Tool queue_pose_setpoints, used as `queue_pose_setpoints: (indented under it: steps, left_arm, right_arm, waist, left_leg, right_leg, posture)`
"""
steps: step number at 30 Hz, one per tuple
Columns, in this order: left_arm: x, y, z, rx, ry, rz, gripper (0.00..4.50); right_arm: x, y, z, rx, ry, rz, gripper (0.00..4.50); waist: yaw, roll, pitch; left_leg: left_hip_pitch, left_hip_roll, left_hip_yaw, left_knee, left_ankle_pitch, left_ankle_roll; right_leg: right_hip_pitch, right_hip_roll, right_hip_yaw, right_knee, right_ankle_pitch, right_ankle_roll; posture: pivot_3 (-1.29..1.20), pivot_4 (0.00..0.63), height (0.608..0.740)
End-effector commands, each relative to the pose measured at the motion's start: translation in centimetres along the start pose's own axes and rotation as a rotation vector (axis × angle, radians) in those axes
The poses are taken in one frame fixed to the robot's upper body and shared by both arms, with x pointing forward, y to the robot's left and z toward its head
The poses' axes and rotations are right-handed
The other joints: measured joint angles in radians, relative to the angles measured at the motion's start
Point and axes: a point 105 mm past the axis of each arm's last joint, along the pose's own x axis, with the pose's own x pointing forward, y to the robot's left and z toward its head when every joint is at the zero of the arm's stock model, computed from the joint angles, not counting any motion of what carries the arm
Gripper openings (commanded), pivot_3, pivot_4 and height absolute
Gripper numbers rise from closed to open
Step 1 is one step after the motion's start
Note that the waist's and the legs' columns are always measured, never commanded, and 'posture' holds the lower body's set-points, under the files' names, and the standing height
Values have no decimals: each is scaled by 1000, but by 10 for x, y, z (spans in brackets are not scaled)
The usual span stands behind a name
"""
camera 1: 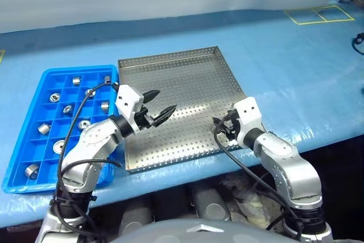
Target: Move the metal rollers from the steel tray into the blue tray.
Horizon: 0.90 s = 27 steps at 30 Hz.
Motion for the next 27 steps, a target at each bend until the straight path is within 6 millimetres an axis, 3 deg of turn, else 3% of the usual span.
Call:
queue_pose_setpoints:
  steps: [1,13,17,27]
  left_arm:
    - [0,-1,9,40,-32,-8,3918]
    - [-5,2,5,46,-20,15,3918]
    - [-6,4,5,48,-17,21,3918]
    - [-6,5,5,60,-9,24,3918]
  right_arm:
    - [-4,-1,7,34,-44,-10,3013]
    - [-2,14,9,77,-56,65,3013]
    - [-2,13,7,65,-48,46,3881]
    - [5,13,-18,144,30,37,3881]
  waist:
    - [-7,0,0]
    - [-24,0,0]
    - [-25,0,0]
    - [-25,0,0]
  left_leg:
    - [0,0,0,0,0,0]
    - [0,0,0,0,0,0]
    - [0,0,0,0,0,0]
    - [0,0,1,0,0,0]
  right_leg:
    - [0,0,0,0,0,1]
    - [0,0,1,0,0,1]
    - [0,0,1,0,0,1]
    - [0,0,1,0,0,2]
  posture:
    - [-313,150,740]
    - [-296,150,740]
    - [-299,150,740]
    - [-297,150,740]
